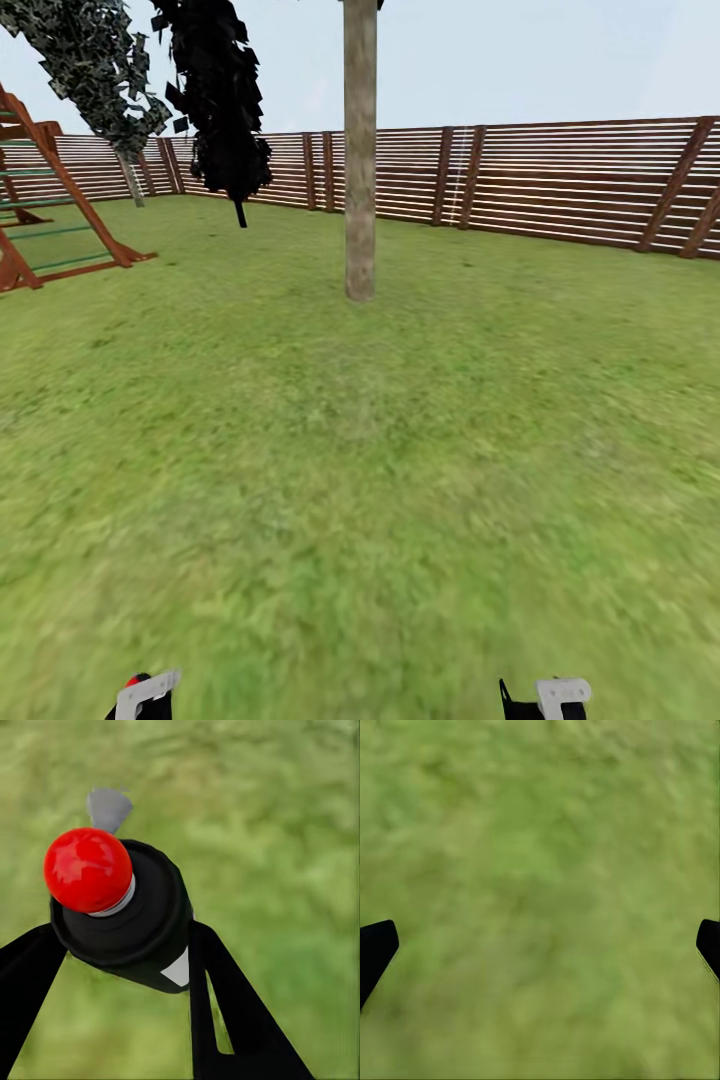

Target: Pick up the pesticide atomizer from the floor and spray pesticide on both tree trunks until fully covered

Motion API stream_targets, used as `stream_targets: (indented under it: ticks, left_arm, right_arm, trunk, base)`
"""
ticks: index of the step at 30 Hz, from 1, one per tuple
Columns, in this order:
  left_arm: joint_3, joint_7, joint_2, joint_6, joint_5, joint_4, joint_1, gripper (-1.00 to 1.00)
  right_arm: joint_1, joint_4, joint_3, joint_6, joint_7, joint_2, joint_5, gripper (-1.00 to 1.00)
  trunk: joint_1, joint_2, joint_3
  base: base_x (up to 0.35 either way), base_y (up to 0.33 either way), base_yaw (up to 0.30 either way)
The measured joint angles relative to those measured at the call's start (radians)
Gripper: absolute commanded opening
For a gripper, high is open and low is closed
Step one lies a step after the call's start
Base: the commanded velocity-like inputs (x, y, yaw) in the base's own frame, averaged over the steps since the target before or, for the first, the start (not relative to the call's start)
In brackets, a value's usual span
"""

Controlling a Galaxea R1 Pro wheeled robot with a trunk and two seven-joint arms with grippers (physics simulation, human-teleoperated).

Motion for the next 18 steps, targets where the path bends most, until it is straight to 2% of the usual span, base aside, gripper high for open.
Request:
stream_targets:
  ticks: [18]
  left_arm:
    - [0.0,0.0,0.0,0.0,0.0,0.0,0.0,-1.0]
  right_arm:
    - [0.0,0.0,0.0,0.0,0.0,0.0,0.0,1.0]
  trunk:
    - [0.0,0.0,0.0]
  base:
    - [0.339,0.0,0.0]
